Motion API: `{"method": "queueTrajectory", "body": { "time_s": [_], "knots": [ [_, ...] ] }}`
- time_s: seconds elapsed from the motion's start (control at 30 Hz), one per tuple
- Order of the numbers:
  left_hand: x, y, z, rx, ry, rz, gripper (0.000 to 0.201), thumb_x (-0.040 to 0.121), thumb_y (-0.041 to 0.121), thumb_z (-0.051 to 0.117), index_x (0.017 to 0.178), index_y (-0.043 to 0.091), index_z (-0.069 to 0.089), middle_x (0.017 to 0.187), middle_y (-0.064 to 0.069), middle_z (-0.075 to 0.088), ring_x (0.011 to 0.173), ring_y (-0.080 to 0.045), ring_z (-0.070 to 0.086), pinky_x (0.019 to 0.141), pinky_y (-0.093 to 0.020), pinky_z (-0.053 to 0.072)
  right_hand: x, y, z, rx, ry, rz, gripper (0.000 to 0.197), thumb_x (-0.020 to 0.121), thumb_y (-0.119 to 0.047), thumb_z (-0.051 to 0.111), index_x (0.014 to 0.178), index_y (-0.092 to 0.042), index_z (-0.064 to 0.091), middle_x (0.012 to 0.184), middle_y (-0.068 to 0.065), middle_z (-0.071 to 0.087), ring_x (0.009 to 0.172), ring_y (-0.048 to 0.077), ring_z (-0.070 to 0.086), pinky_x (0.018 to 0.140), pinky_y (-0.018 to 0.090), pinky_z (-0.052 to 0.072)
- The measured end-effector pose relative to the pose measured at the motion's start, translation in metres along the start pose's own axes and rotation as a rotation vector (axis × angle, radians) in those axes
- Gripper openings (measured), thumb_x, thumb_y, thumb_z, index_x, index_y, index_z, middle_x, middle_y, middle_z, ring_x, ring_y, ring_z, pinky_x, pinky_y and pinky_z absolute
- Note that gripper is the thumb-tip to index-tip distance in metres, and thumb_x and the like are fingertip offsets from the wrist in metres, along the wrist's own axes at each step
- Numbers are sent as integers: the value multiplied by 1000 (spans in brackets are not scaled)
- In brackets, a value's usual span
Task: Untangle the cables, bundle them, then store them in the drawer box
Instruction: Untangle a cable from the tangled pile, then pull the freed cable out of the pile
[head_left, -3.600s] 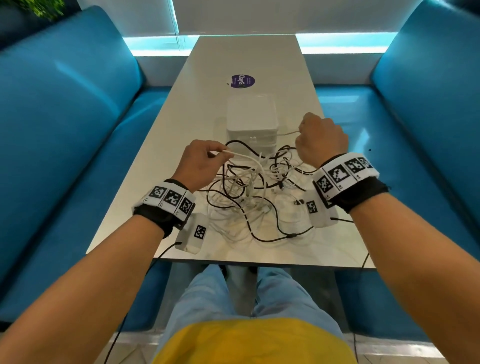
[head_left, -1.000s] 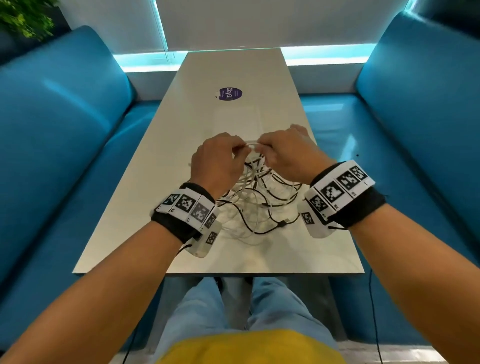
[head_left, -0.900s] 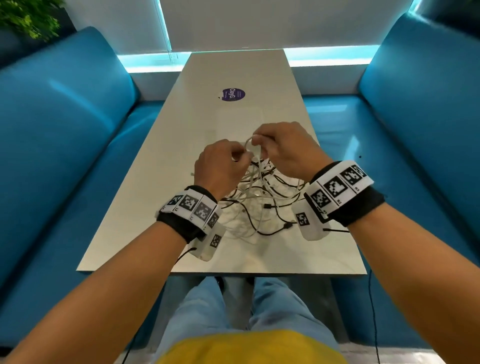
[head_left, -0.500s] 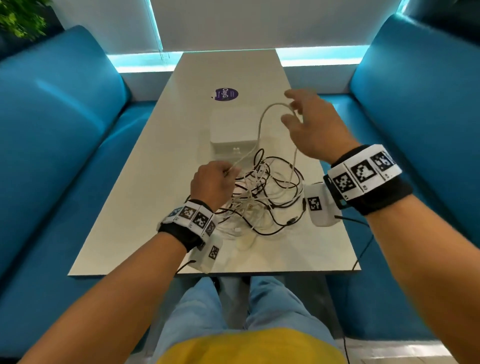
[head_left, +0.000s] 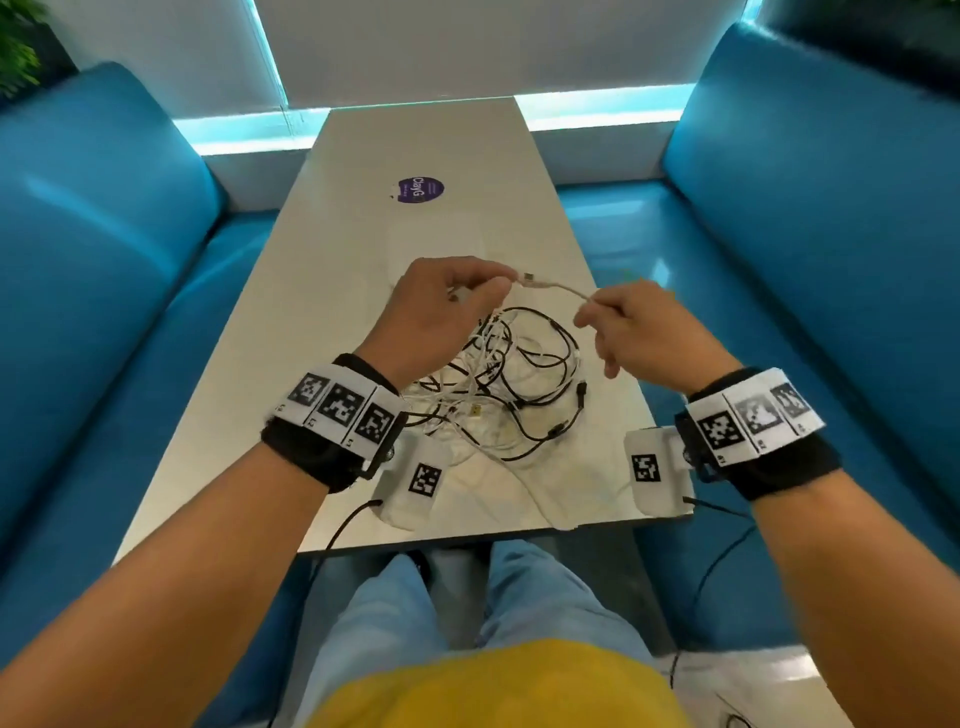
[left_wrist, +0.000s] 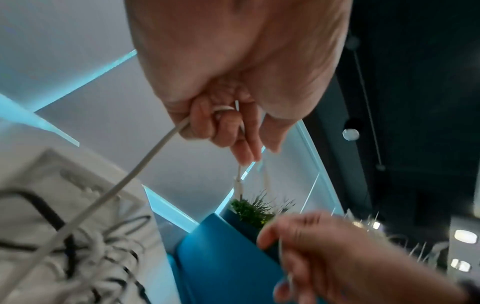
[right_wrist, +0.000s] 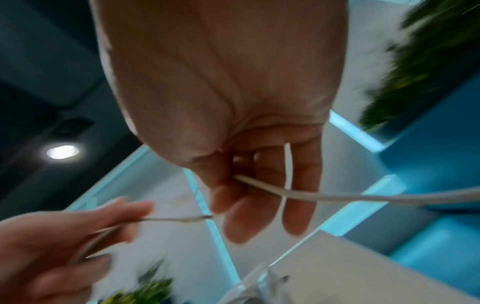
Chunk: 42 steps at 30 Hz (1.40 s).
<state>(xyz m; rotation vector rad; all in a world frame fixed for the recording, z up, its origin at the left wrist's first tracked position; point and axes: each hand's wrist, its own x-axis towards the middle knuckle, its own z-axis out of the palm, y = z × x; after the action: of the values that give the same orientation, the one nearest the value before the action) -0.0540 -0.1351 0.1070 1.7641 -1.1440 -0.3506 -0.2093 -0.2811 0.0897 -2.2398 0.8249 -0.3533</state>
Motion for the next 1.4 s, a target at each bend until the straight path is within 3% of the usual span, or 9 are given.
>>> {"method": "queueTrajectory", "body": {
  "time_s": [0.2,0.37,0.47,0.63,0.83,1.0,1.17,1.23,1.4],
  "knots": [
    [-16,28,42,-374,-368,-41,33,101,3,39,118,20,61,85,-1,66,50,-9,31,46,-16,29,-58,108,-11,78,107,400,24,94,-17,51,76,-6,63,56,6,64,48,24,65,59,32,50],
    [-23,36,82,-443,-521,-91,37,100,6,41,127,27,54,92,2,71,54,-15,51,55,-25,33,-107,155,-7,-109,104,642,42,89,-32,63,118,-2,59,109,14,63,106,34,60,87,38,48],
    [-31,33,105,-433,-570,-122,38,100,6,41,129,27,53,94,2,71,61,-16,59,58,-24,35,-123,151,-12,119,118,532,58,90,-27,65,142,-14,43,132,8,55,117,23,56,90,34,46],
    [-40,31,131,-405,-636,-165,38,99,6,41,125,31,53,90,5,71,70,-15,65,65,-25,38,-135,114,-21,858,107,225,28,90,-14,59,117,-20,59,100,7,71,85,23,68,79,30,58],
    [-54,28,151,-261,-682,-200,35,97,3,48,126,20,53,96,-1,70,88,-14,65,81,-28,47,-129,98,-30,753,167,14,14,97,-12,52,93,-11,65,70,-3,67,65,13,63,59,22,51],
    [-48,37,153,-285,-676,-102,48,91,-2,56,135,15,46,104,-12,66,89,-25,67,88,-33,54,-122,91,-19,511,307,-8,14,82,-25,74,70,-21,69,75,7,69,73,9,61,76,23,47],
    [-43,38,156,-488,-401,-198,25,97,-3,42,113,8,58,87,-8,62,72,-12,62,67,-28,56,-107,82,12,760,159,-19,24,86,-37,68,107,-41,56,106,14,66,92,30,68,85,43,56],
    [-40,31,155,-587,-225,-277,24,98,-1,39,105,11,59,77,-4,58,65,-9,58,64,-30,52,-102,74,29,823,3,-29,36,97,-29,54,126,-47,42,110,13,64,87,26,69,77,39,58],
    [-37,10,145,-663,-25,-332,21,99,1,40,112,7,56,78,-5,59,68,-14,59,51,-26,49,-85,68,51,708,-8,-76,51,99,-6,47,141,-31,30,66,-6,54,50,1,48,48,19,38]
  ]
}}
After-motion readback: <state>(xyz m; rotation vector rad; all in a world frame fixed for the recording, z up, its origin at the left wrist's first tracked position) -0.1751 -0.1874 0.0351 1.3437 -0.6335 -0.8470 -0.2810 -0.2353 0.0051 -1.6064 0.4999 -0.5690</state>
